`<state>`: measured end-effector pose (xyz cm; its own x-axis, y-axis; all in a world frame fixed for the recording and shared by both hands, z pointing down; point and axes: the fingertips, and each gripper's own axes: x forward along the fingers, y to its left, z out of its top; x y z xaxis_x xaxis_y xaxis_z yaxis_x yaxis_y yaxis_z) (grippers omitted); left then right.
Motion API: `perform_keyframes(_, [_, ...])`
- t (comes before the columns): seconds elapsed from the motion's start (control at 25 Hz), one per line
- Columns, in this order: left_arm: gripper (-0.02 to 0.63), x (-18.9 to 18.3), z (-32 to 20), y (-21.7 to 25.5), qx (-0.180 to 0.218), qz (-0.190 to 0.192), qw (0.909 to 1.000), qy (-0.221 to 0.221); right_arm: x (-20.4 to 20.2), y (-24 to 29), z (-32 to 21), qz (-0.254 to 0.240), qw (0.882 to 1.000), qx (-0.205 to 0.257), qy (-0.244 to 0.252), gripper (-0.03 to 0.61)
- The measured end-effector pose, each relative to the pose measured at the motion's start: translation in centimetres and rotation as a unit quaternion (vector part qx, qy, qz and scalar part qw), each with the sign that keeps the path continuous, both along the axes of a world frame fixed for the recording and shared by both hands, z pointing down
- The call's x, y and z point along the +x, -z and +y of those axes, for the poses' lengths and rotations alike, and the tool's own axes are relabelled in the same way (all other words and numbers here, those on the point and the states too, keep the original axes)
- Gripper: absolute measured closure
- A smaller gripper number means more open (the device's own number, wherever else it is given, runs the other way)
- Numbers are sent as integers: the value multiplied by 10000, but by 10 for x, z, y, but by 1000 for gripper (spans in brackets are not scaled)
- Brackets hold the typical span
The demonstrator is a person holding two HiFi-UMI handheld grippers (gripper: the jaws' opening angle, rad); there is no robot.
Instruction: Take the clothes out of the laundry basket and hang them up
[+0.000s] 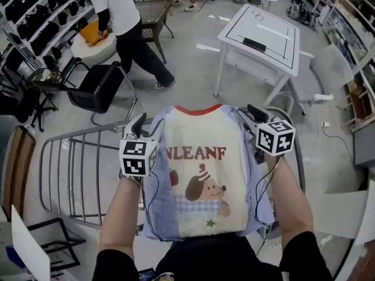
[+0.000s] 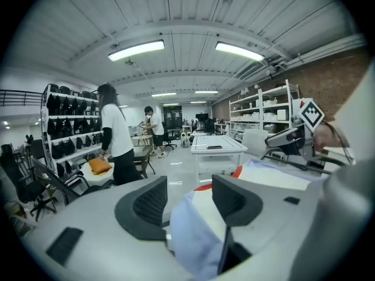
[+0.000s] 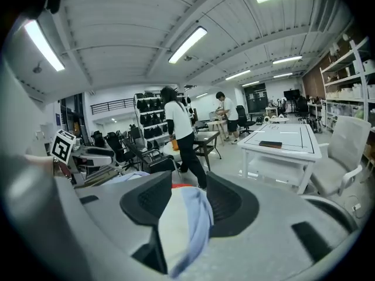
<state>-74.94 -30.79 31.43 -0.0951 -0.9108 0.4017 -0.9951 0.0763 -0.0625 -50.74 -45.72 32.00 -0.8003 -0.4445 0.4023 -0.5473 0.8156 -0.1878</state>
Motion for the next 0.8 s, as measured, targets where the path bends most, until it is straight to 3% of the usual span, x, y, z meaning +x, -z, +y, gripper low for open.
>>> perform_keyframes(0.2, [447,32,16,32,362,42,9990,-269,17,31,32,-265,9994,219,-81,413])
perform_keyframes(0.24, [482,38,20,39,450,51,9985,-309,21,37,39,-328,9990,275,-102,442])
perform_keyframes(0.32, [558,51,27,50,605,119,9972,-419,30,49,54,-495,9981,356,-132,563])
perform_keyframes(0.36, [582,60,30,55,659,182,9963,-529,35,54,62,-583,9974,388,-148,571])
perform_keyframes(0.8, [600,177,58,88,916,481,9773,-1847,119,101,137,-1057,9894,782,-610,572])
